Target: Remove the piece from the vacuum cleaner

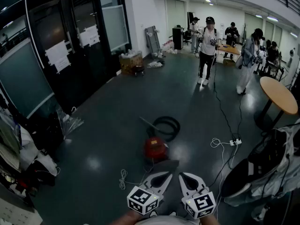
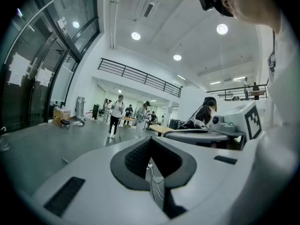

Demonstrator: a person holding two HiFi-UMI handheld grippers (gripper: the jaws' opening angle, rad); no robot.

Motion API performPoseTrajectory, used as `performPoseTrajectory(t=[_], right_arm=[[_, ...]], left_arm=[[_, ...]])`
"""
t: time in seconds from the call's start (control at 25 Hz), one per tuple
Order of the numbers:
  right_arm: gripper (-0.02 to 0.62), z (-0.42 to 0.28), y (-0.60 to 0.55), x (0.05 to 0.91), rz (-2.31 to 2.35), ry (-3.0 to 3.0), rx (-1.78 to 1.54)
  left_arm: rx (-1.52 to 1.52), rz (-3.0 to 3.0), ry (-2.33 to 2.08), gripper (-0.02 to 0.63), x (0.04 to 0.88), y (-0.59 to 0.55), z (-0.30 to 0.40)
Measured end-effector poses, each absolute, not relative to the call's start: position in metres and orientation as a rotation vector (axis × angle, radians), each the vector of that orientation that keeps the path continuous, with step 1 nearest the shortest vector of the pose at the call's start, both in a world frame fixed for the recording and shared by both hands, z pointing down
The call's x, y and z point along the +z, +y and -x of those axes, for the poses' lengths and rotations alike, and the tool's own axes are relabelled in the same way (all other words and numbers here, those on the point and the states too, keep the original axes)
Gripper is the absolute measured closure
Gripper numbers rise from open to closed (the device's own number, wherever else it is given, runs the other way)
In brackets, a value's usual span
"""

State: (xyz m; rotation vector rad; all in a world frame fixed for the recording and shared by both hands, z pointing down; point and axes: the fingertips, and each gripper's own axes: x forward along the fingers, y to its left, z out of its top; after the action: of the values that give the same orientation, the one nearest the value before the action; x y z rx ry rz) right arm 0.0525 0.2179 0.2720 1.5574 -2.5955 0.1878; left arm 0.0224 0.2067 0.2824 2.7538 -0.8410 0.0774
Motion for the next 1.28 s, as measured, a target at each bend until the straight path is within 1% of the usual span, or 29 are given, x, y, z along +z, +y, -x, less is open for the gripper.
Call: performPoseTrajectory(t=[0.16,0.48,1.28], right_arm=[[0.581,-0.064,0.202,0.262,-1.535,-2.600,0.179],[0.580,-0.052,0.220,0.281,-1.532,-2.643,0.232],[0.580,-0.075,0.206,0.313,-1.403,-2.707,0.260]], left_arm=[[0.073,-2.750,-0.848,0.601,0.272,0.191,-0.035],[0.085,-2.753,-0.843,0.601,0.292,0.208,-0.025],[0.132,-2.712,-1.001,0.601,0.327,0.184,-0.032]])
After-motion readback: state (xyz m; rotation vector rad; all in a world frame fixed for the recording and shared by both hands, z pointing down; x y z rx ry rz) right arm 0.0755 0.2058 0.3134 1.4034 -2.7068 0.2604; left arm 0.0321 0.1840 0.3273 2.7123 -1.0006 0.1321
